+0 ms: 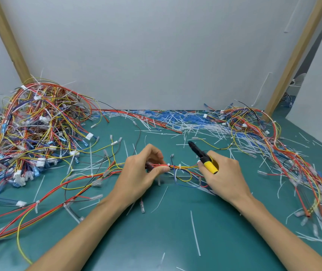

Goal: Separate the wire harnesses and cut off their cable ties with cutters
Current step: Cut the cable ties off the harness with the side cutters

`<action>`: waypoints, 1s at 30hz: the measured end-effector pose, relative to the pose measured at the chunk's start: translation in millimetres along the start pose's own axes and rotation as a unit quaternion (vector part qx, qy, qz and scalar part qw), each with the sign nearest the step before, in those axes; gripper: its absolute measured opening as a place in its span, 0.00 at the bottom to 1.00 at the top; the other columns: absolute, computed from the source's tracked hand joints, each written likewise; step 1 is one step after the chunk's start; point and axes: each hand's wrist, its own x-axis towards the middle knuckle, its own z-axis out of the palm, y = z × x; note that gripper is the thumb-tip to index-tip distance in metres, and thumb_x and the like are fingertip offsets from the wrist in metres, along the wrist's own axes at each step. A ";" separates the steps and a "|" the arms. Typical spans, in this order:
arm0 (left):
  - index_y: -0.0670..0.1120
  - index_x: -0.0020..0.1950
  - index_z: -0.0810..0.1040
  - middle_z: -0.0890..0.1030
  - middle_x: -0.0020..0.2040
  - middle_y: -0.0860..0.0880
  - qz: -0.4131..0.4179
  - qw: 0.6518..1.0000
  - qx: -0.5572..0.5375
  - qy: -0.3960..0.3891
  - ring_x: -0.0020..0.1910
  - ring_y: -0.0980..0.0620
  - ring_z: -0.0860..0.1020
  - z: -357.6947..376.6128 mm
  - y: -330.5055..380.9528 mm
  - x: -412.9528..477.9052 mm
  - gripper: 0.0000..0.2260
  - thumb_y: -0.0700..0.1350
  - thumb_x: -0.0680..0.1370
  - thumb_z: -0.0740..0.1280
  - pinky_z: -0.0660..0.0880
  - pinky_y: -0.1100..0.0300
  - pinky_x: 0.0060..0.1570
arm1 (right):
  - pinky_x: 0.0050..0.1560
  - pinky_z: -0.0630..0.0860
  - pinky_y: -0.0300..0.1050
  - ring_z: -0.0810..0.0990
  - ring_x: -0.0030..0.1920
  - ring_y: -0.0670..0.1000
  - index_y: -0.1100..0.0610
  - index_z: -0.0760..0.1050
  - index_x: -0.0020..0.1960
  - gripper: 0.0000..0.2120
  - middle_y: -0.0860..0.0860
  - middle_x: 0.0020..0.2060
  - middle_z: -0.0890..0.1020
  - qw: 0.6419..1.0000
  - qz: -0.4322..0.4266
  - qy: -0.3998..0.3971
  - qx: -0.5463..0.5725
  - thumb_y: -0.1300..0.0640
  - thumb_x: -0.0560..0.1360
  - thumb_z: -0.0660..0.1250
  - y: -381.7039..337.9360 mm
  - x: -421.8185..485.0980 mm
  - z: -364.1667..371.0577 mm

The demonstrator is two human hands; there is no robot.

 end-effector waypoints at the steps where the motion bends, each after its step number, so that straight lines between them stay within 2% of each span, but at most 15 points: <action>1: 0.49 0.49 0.75 0.85 0.43 0.58 0.007 1.000 0.002 0.005 0.43 0.56 0.83 0.4 0.8 -0.4 0.11 0.45 0.74 0.76 0.78 0.63 0.46 | 0.32 0.66 0.43 0.70 0.30 0.50 0.53 0.70 0.37 0.14 0.49 0.26 0.73 1.000 0.001 0.013 0.019 0.50 0.76 0.70 -0.2 0.4 -0.8; 3: 0.51 0.47 0.75 0.84 0.42 0.59 0.022 1.000 0.011 0.018 0.41 0.55 0.83 1.6 3.2 -2.1 0.09 0.45 0.75 0.76 0.78 0.61 0.44 | 0.33 0.67 0.42 0.70 0.30 0.50 0.53 0.75 0.40 0.11 0.49 0.28 0.75 0.998 -0.006 0.023 0.063 0.48 0.76 0.71 -2.2 -0.2 -3.1; 5: 0.51 0.46 0.77 0.83 0.42 0.59 0.035 0.999 0.014 0.030 0.40 0.55 0.82 2.7 6.5 -4.1 0.08 0.46 0.75 0.75 0.77 0.62 0.42 | 0.31 0.66 0.38 0.70 0.29 0.48 0.48 0.80 0.46 0.06 0.44 0.27 0.75 0.994 -0.023 0.012 0.102 0.46 0.75 0.73 -7.1 -2.7 -4.3; 7: 0.50 0.46 0.77 0.82 0.41 0.58 0.047 0.998 0.008 0.042 0.40 0.55 0.81 3.3 9.8 -5.4 0.07 0.47 0.76 0.75 0.76 0.64 0.42 | 0.30 0.65 0.35 0.69 0.28 0.46 0.46 0.82 0.50 0.08 0.42 0.27 0.74 0.991 -0.053 -0.021 0.119 0.45 0.74 0.74 -12.0 -6.8 -2.6; 10: 0.48 0.47 0.78 0.81 0.43 0.57 0.072 0.996 0.013 0.058 0.42 0.56 0.81 2.9 14.5 -6.6 0.07 0.47 0.76 0.74 0.73 0.69 0.44 | 0.34 0.69 0.39 0.72 0.32 0.47 0.45 0.81 0.48 0.07 0.45 0.32 0.79 0.990 -0.089 -0.048 0.097 0.47 0.73 0.75 -15.5 -11.2 3.5; 12: 0.47 0.52 0.77 0.80 0.49 0.57 0.098 0.993 0.032 0.061 0.47 0.57 0.80 2.1 18.5 -6.2 0.09 0.47 0.76 0.74 0.73 0.68 0.48 | 0.34 0.70 0.42 0.72 0.32 0.49 0.45 0.78 0.44 0.06 0.47 0.31 0.77 0.992 -0.092 -0.023 0.088 0.50 0.73 0.75 -14.2 -10.6 6.1; 15: 0.48 0.62 0.72 0.75 0.64 0.53 0.127 0.987 0.078 0.054 0.60 0.54 0.77 -0.6 19.9 -4.6 0.16 0.50 0.78 0.71 0.71 0.61 0.61 | 0.32 0.68 0.42 0.71 0.31 0.51 0.48 0.78 0.43 0.07 0.50 0.30 0.77 0.991 -0.060 0.047 0.112 0.51 0.73 0.76 -7.1 -4.2 1.9; 18: 0.48 0.67 0.70 0.71 0.68 0.52 0.123 0.979 0.138 0.088 0.66 0.52 0.73 -4.9 18.1 -4.3 0.15 0.51 0.82 0.64 0.70 0.50 0.66 | 0.33 0.70 0.42 0.74 0.32 0.51 0.46 0.78 0.44 0.07 0.48 0.32 0.80 0.984 -0.032 0.098 0.145 0.52 0.74 0.76 4.0 3.9 -7.5; 23: 0.46 0.67 0.71 0.70 0.69 0.49 0.129 0.943 0.260 0.160 0.67 0.47 0.70 -11.9 12.4 -0.8 0.17 0.45 0.78 0.66 0.62 0.57 0.66 | 0.36 0.70 0.42 0.74 0.35 0.51 0.52 0.77 0.44 0.08 0.50 0.31 0.79 0.984 -0.007 0.133 0.117 0.52 0.75 0.75 21.5 12.9 -12.3; 26: 0.46 0.62 0.70 0.70 0.62 0.49 0.082 0.949 0.226 0.202 0.61 0.46 0.71 -14.6 10.1 0.6 0.15 0.45 0.77 0.66 0.68 0.51 0.62 | 0.35 0.68 0.41 0.73 0.35 0.50 0.54 0.76 0.45 0.09 0.51 0.32 0.78 0.982 0.009 0.135 0.132 0.51 0.76 0.73 26.8 15.2 -13.3; 28: 0.48 0.58 0.69 0.71 0.56 0.51 0.050 0.961 0.204 0.180 0.55 0.49 0.73 -13.4 6.9 -1.0 0.10 0.46 0.78 0.65 0.70 0.50 0.57 | 0.35 0.68 0.40 0.73 0.36 0.51 0.55 0.75 0.46 0.09 0.53 0.33 0.79 0.980 0.012 0.136 0.145 0.49 0.75 0.72 26.6 14.4 -12.4; 30: 0.50 0.55 0.71 0.75 0.51 0.55 0.029 0.972 0.198 0.122 0.52 0.52 0.74 -11.7 3.0 -3.3 0.06 0.48 0.81 0.64 0.71 0.53 0.57 | 0.35 0.68 0.39 0.73 0.36 0.50 0.55 0.75 0.46 0.10 0.54 0.34 0.79 0.980 0.013 0.132 0.148 0.49 0.75 0.70 25.1 13.4 -10.9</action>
